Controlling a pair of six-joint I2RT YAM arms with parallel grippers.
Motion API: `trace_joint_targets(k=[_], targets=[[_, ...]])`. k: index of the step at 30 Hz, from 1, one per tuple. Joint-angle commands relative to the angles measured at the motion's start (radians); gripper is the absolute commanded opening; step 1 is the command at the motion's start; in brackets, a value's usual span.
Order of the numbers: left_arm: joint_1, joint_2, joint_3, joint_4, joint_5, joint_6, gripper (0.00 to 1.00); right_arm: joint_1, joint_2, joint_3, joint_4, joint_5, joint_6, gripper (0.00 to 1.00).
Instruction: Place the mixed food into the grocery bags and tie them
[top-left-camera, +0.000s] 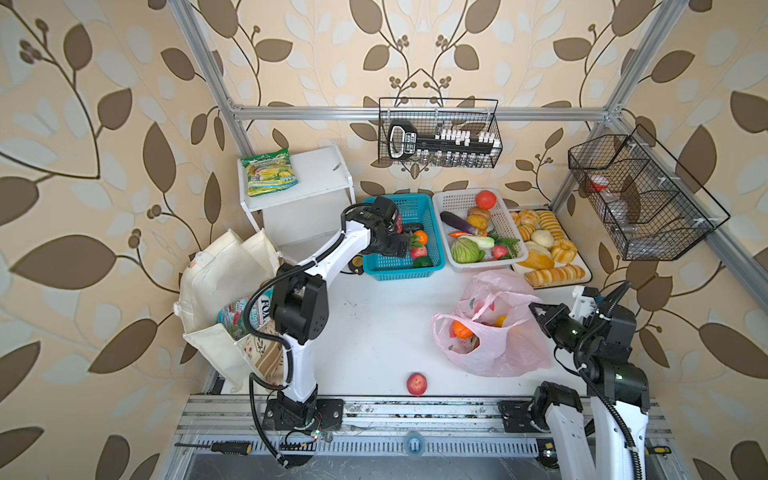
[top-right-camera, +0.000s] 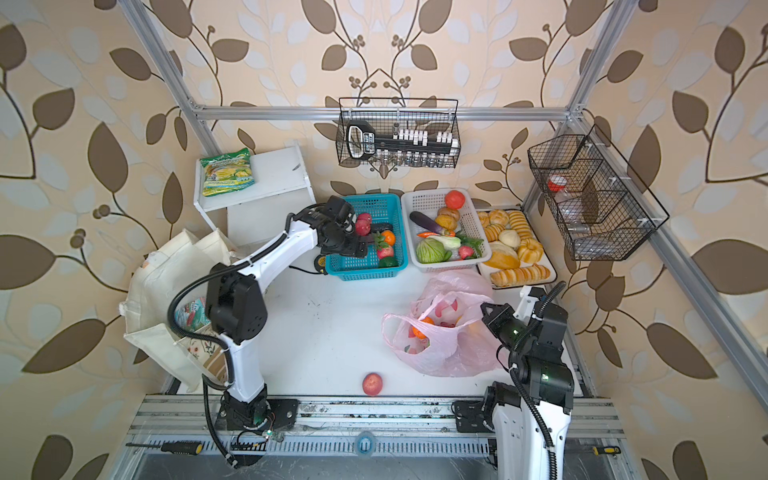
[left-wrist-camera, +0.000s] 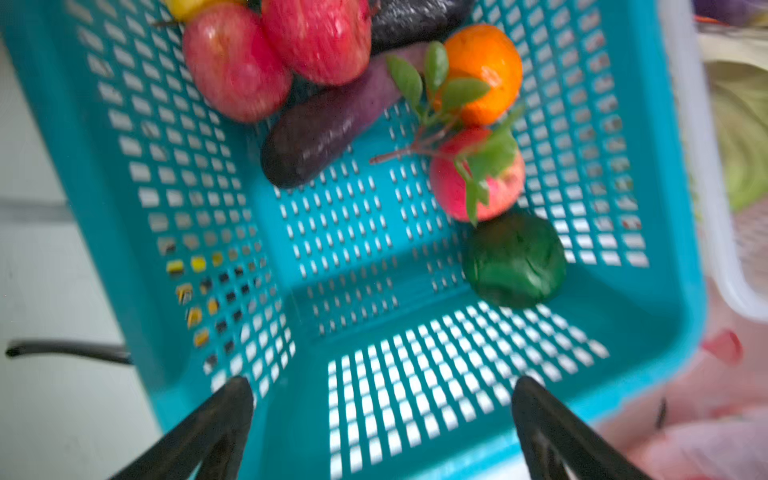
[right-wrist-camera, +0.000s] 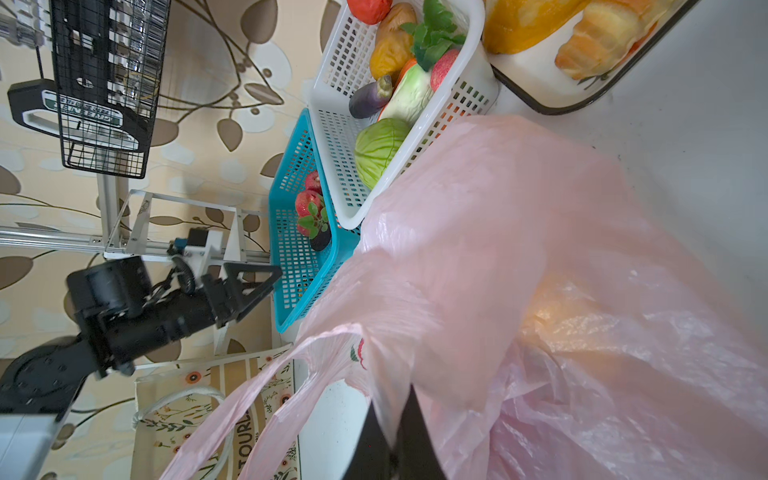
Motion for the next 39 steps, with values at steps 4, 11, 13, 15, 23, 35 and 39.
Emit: trace_joint_targets(k=[4,11,13,15,23,35,39], targets=[[-0.063,-0.432,-0.31,0.039,0.158,-0.009,0.96,0.007,0.005,-0.009,0.014,-0.013,0.005,0.0],[-0.289,-0.756,-0.774,0.125,0.212,-0.222,0.97,0.008,0.012,0.0,0.018,-0.003,-0.001,0.0],[-0.359,-0.808,-0.863,0.184,0.206,-0.268,0.99,0.008,0.016,0.003,0.021,0.001,-0.003,0.0],[-0.409,-0.813,-0.908,0.2,0.158,-0.291,0.99,0.008,0.021,0.008,0.024,-0.002,-0.003,0.0],[-0.572,-0.667,-0.945,0.269,0.106,-0.323,0.99,0.01,0.017,0.013,0.002,0.001,-0.01,0.0],[-0.739,-0.38,-0.851,0.276,0.025,-0.323,0.98,0.01,-0.006,-0.01,-0.013,0.005,-0.012,0.0],[-0.769,-0.308,-0.813,0.273,-0.02,-0.318,0.94,0.01,-0.012,-0.01,-0.021,0.004,-0.016,0.0]])
